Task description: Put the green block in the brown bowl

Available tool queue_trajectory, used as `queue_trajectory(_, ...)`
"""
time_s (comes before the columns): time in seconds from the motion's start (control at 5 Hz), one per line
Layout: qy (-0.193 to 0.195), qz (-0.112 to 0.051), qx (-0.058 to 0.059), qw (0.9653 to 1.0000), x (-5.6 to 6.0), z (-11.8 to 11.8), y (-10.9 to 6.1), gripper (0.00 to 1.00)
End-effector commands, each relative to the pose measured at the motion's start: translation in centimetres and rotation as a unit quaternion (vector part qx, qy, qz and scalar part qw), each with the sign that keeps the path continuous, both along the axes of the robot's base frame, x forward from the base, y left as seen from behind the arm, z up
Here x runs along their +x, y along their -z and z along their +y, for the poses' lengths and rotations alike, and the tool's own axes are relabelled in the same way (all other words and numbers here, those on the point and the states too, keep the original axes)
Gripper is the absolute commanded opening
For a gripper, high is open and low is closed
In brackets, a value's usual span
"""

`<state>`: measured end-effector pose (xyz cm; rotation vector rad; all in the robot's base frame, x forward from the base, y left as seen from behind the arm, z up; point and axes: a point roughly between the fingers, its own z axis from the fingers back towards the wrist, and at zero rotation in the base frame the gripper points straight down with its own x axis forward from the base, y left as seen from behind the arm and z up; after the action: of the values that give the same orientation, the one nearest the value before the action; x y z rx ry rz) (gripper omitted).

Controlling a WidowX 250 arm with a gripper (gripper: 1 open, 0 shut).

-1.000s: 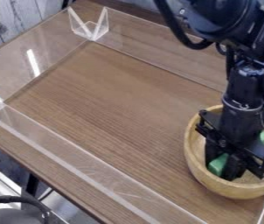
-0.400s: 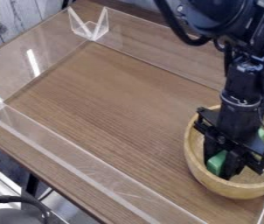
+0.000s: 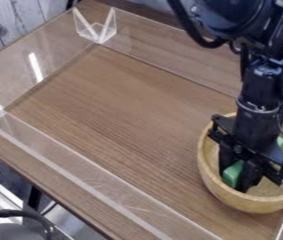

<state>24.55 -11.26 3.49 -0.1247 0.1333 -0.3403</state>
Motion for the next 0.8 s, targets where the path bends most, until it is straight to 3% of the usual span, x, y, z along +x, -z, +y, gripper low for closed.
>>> queue_trajectory(0.0,-0.007,-0.025,-0.01,0.9996,1.45,-0.26,-1.09,0.0)
queue_trajectory(0.2,-0.008,-0.022,-0.011,0.9997,1.48,-0.2,-1.0,0.0)
queue_trajectory(0.4,-0.01,-0.019,-0.01,0.9997,1.47,-0.17,-1.23,1.0)
queue_trajectory(0.6,-0.012,-0.017,-0.011,0.9997,1.45,-0.09,-1.62,1.0)
